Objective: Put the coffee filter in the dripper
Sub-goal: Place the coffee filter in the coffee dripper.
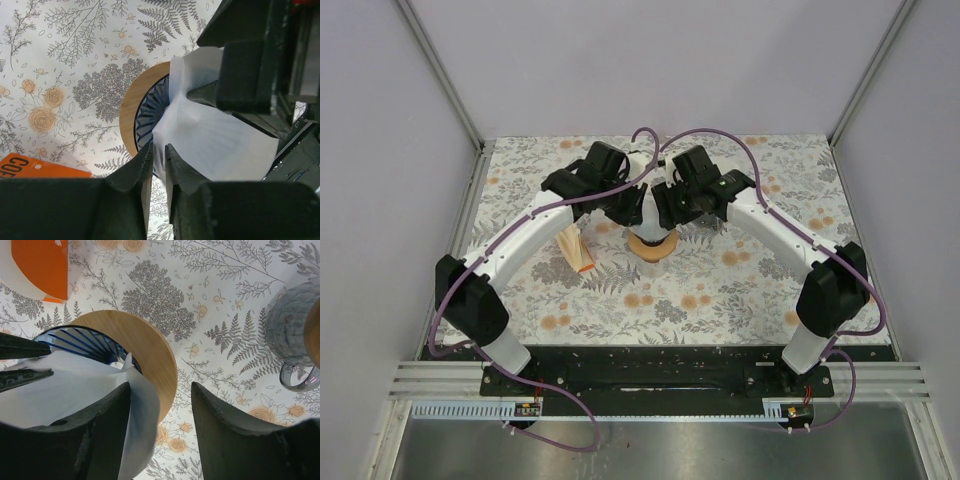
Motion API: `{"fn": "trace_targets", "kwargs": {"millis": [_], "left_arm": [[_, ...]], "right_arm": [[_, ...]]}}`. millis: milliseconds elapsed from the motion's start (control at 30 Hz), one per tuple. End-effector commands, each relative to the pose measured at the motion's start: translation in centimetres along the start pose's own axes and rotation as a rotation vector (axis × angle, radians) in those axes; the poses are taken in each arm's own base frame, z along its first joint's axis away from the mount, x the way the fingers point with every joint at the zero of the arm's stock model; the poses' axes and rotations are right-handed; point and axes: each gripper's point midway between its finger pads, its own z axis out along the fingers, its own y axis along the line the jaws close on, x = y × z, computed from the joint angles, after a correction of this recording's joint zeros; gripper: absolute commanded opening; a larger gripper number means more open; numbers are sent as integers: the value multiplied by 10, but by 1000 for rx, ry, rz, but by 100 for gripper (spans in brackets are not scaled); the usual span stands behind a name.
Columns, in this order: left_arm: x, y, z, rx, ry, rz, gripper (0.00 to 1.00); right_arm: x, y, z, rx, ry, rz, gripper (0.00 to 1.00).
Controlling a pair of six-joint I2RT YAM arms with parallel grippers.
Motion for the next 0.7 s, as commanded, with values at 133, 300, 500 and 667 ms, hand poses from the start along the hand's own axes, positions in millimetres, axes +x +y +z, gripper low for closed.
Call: {"fn": "trace_targets", "kwargs": {"millis": [133, 300, 500, 667], "left_arm": [[-4, 5, 10, -13, -9, 26, 27], [-2, 13, 11, -20, -4, 1, 34], [-7, 15, 3, -18, -27, 6, 40], [-12, 9, -6, 5, -51, 12, 44]], "right_arm": [[-16, 2, 0, -78, -73, -15, 60], [-17, 3, 5, -95, -75, -15, 58], [-15, 2, 3, -106, -75, -21, 55], [-17, 7, -7, -130, -93, -31, 55]]}}
